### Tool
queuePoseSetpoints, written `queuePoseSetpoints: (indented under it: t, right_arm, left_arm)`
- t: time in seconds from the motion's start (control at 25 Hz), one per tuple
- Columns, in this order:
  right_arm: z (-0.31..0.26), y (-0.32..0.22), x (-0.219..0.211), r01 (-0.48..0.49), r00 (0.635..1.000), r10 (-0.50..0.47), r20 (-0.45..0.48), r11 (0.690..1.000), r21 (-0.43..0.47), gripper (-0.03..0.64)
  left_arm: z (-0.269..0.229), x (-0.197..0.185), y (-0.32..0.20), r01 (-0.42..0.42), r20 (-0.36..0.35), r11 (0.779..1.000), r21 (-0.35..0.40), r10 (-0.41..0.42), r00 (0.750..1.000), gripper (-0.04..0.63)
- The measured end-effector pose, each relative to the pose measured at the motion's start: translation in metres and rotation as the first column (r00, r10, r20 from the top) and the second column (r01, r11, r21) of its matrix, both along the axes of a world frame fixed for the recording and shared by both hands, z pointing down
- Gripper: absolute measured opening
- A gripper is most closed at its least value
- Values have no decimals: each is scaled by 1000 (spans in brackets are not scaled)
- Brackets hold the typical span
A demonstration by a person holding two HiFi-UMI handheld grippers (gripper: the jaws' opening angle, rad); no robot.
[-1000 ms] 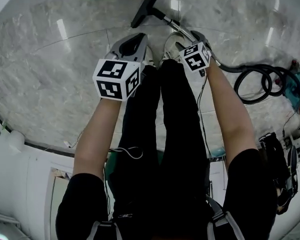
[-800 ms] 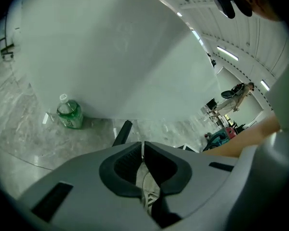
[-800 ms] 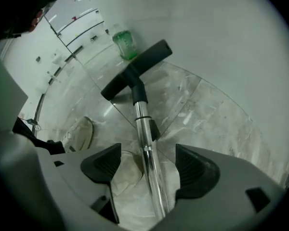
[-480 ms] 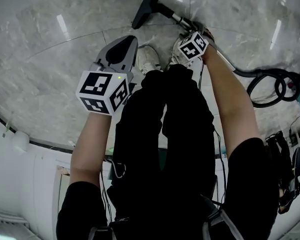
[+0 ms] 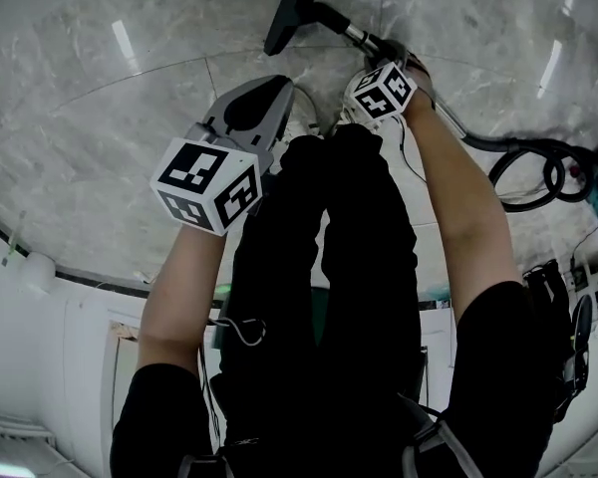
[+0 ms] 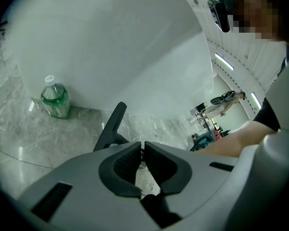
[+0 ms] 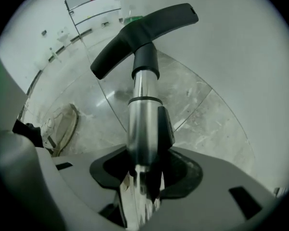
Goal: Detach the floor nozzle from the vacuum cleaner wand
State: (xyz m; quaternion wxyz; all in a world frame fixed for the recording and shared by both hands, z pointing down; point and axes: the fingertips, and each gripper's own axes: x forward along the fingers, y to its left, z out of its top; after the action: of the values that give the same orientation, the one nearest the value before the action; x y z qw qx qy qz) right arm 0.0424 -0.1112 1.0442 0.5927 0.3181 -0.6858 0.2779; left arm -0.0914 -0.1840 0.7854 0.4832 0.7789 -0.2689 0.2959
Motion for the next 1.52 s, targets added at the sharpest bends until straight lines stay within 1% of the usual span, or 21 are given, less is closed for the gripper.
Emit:
queuePoseSetpoints:
  t: [0.12, 0.16, 0.24, 0.32, 0.4, 0.48, 0.56, 0.6, 0.64, 0.72, 0.76, 0.8, 0.88, 0.92, 1.04, 1.12, 1.2, 1.32, 1.4, 1.44, 1.52]
  right_arm:
    - [-55, -19, -6, -22, 997, 18, 75, 998, 63, 192]
    - [-78, -24, -10, -35, 993, 25, 112, 996, 87, 192]
    - [-125, -35, -20, -65, 980, 38, 194, 989, 136, 192]
    - [-170, -44, -30, -91, 963, 42, 267, 980, 176, 192]
    - [-209, -49, -40, -105, 945, 35, 326, 974, 199, 192]
    - [-238, -49, -52, -104, 924, 20, 382, 974, 200, 192]
    - [-260, -45, -64, -88, 901, -4, 433, 978, 192, 192]
    - [-269, -42, -69, -73, 891, -20, 453, 980, 188, 192]
    - [-278, -37, -75, -55, 882, -36, 470, 982, 180, 192]
    - [-297, -24, -88, -17, 859, -57, 508, 990, 140, 192]
    - [-307, -18, -95, -5, 843, -53, 535, 994, 106, 192]
    - [-316, -14, -101, 2, 822, -39, 568, 998, 66, 192]
    - [-332, -6, -108, 13, 781, -9, 625, 1000, -2, 192]
    - [-337, -2, -110, 18, 769, -7, 639, 1000, -11, 192]
    - [-340, 3, -114, 18, 735, -24, 677, 1000, 17, 192]
    - [-342, 7, -119, 57, 692, -36, 721, 998, -5, 192]
    - [-344, 17, -127, 150, 646, -82, 759, 989, -21, 193]
    - [-347, 21, -138, 205, 581, -165, 797, 977, 52, 193]
    - [-347, 21, -144, 199, 576, -168, 800, 978, 61, 192]
    - [-346, 21, -146, 190, 592, -155, 791, 981, 50, 187]
    - [-344, 18, -147, 156, 644, -128, 754, 987, 34, 136]
  left_arm:
    - [-22, 15, 10, 34, -46, 999, -20, -35, 998, 13]
    - [-30, 21, 14, 61, -81, 997, -49, -65, 995, 41]
    - [-42, 33, 18, 136, -158, 983, -125, -155, 975, 192]
    - [-53, 40, 13, 207, -199, 965, -158, -237, 951, 261]
    - [-63, 40, 2, 280, -207, 951, -133, -303, 930, 291]
    - [-73, 35, -13, 380, -215, 917, -118, -397, 892, 299]
    - [-82, 34, -30, 482, -240, 866, -132, -499, 832, 301]
    - [-86, 37, -37, 511, -255, 849, -136, -528, 810, 301]
    - [-89, 42, -42, 520, -269, 844, -133, -535, 801, 301]
    - [-97, 52, -47, 487, -295, 870, -78, -486, 822, 301]
    - [-103, 55, -49, 460, -320, 887, -28, -444, 837, 299]
    - [-111, 56, -51, 441, -356, 897, 20, -406, 842, 287]
    - [-128, 53, -53, 431, -428, 899, 73, -362, 828, 89]
    - [-134, 52, -50, 430, -449, 899, 88, -349, 823, 83]
    - [-145, 50, -43, 425, -455, 893, 148, -320, 831, 81]
    - [-154, 52, -39, 417, -466, 893, 169, -301, 832, 80]
    - [-169, 60, -37, 382, -490, 904, 191, -249, 836, 80]
    - [-182, 67, -37, 351, -490, 908, 229, -204, 847, 80]
    - [-182, 62, -35, 353, -472, 907, 230, -213, 855, 80]
    - [-181, 58, -35, 357, -461, 907, 221, -225, 858, 80]
    - [-176, 52, -35, 373, -435, 908, 189, -263, 861, 80]
